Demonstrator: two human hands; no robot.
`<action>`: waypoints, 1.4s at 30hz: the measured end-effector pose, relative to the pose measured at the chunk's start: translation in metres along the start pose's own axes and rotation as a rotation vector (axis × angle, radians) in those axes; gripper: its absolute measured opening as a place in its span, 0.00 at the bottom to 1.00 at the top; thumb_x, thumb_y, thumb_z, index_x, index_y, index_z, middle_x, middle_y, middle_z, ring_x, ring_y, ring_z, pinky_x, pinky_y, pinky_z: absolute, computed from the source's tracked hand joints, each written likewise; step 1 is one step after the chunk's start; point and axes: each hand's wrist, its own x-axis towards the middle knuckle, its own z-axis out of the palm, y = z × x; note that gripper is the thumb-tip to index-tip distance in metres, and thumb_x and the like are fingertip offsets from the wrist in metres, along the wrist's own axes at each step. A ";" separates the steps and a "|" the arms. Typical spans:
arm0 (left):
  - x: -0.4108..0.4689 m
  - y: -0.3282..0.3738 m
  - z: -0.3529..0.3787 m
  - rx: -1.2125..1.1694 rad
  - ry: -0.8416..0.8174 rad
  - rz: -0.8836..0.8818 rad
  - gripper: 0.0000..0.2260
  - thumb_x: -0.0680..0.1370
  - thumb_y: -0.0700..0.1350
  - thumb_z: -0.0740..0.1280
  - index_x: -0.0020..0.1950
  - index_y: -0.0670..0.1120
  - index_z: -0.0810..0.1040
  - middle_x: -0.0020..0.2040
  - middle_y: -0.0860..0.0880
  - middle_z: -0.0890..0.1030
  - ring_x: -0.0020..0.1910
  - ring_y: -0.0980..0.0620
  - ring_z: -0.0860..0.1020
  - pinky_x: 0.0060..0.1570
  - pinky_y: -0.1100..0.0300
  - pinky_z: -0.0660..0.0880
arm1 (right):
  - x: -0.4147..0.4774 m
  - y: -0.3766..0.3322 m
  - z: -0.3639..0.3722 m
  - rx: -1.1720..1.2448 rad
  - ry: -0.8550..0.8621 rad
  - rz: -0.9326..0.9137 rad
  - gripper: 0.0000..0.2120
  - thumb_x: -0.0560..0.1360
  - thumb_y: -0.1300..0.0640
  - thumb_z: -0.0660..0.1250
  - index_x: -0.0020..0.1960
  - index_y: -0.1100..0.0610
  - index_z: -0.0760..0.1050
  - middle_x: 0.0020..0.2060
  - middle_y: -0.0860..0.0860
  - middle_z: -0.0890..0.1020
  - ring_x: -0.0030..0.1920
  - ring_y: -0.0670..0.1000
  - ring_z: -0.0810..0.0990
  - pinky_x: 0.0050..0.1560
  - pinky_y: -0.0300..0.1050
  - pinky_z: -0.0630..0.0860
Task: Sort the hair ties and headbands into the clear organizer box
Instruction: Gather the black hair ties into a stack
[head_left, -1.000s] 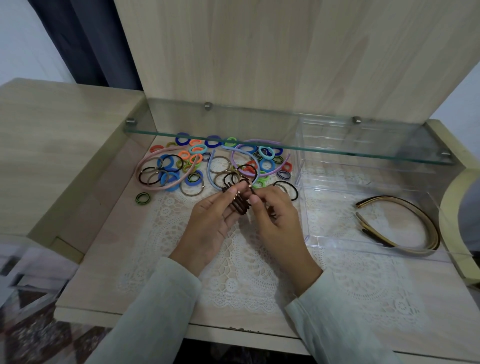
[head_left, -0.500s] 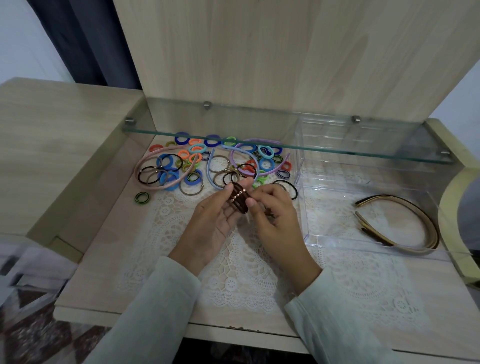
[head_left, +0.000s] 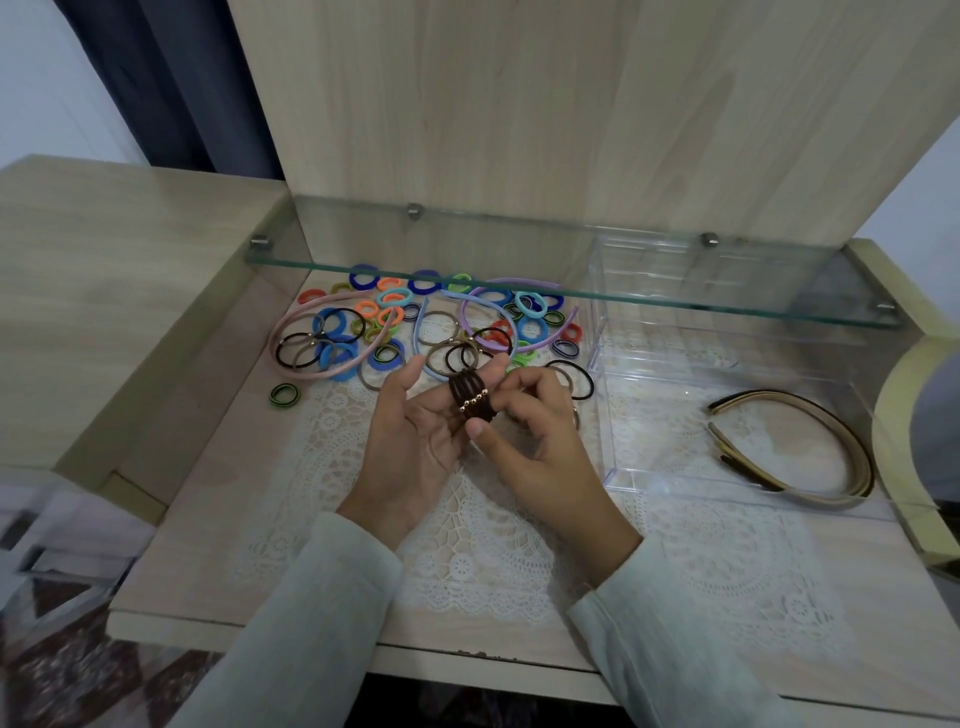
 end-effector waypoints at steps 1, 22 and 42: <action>-0.001 0.000 0.001 0.006 -0.003 0.006 0.29 0.76 0.59 0.52 0.55 0.40 0.84 0.61 0.44 0.82 0.65 0.50 0.78 0.66 0.56 0.69 | 0.000 0.000 0.000 0.002 0.000 0.005 0.05 0.70 0.46 0.68 0.44 0.39 0.72 0.49 0.44 0.71 0.56 0.50 0.69 0.59 0.38 0.65; -0.003 0.029 0.003 -0.140 0.060 -0.129 0.25 0.79 0.57 0.57 0.51 0.40 0.85 0.61 0.46 0.82 0.57 0.48 0.82 0.46 0.59 0.72 | 0.017 -0.030 -0.020 -0.381 -0.188 -0.018 0.09 0.72 0.55 0.73 0.52 0.54 0.81 0.46 0.52 0.70 0.53 0.54 0.67 0.50 0.36 0.61; 0.024 0.055 0.036 1.077 0.221 -0.309 0.04 0.75 0.44 0.70 0.47 0.45 0.80 0.43 0.49 0.79 0.39 0.54 0.77 0.36 0.64 0.75 | 0.014 -0.063 -0.075 -0.945 -0.376 -0.489 0.11 0.70 0.58 0.64 0.49 0.57 0.81 0.43 0.56 0.73 0.44 0.57 0.71 0.45 0.52 0.73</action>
